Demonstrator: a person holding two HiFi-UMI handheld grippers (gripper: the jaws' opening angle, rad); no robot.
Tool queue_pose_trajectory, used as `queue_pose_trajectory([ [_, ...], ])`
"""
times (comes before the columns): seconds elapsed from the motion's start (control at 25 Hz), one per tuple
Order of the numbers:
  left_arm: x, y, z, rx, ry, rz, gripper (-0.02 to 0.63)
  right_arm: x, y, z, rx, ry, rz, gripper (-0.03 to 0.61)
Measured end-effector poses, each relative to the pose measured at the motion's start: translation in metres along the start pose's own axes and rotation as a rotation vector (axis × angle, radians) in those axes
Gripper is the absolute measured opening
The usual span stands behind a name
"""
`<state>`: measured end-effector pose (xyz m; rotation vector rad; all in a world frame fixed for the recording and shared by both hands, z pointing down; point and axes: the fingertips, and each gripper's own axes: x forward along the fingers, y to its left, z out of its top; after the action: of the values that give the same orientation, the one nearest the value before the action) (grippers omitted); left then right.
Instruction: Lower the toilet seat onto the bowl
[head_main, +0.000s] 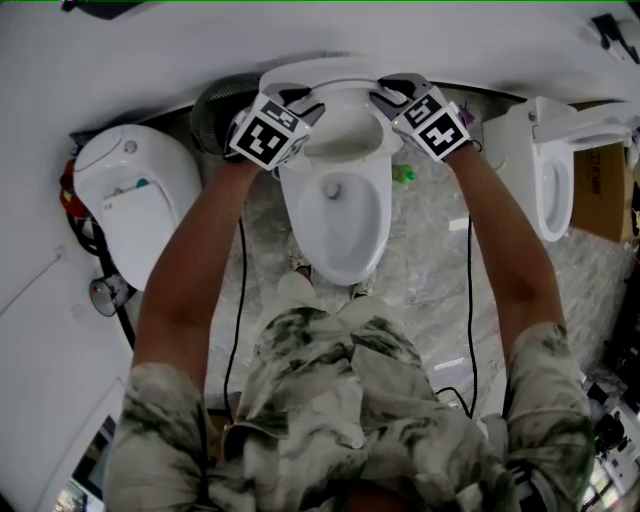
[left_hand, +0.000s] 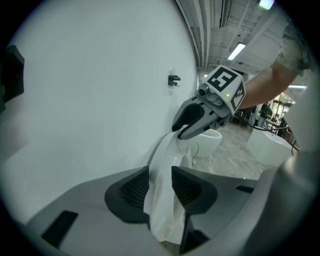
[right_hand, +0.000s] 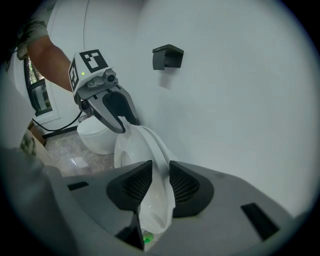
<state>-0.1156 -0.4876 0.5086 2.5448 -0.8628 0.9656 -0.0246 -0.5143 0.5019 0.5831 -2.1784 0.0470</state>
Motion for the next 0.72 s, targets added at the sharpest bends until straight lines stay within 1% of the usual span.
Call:
queue_pose_trajectory([
  [0.08,0.0018,0.0034,-0.0011,-0.006,0.001,0.017,0.139,0.0005,-0.0019,0.0000,0.004,-0.007,-0.005,0.115],
  [0.28,0.0034,0.0087,-0.0003,-0.007,0.000,0.069,0.087,-0.0008,-0.0037,-0.0012,0.005,-0.021,-0.011,0.112],
  [0.52,0.0029,0.0081,-0.0024,-0.021,-0.007,0.081,0.086,-0.0011,-0.0020,-0.0015,0.021,-0.031,-0.013,0.109],
  [0.72,-0.0016,0.0044,-0.0028,-0.025,-0.010,0.091,0.084,-0.0063,0.0026,-0.0004,0.013,-0.034,-0.001,0.104],
])
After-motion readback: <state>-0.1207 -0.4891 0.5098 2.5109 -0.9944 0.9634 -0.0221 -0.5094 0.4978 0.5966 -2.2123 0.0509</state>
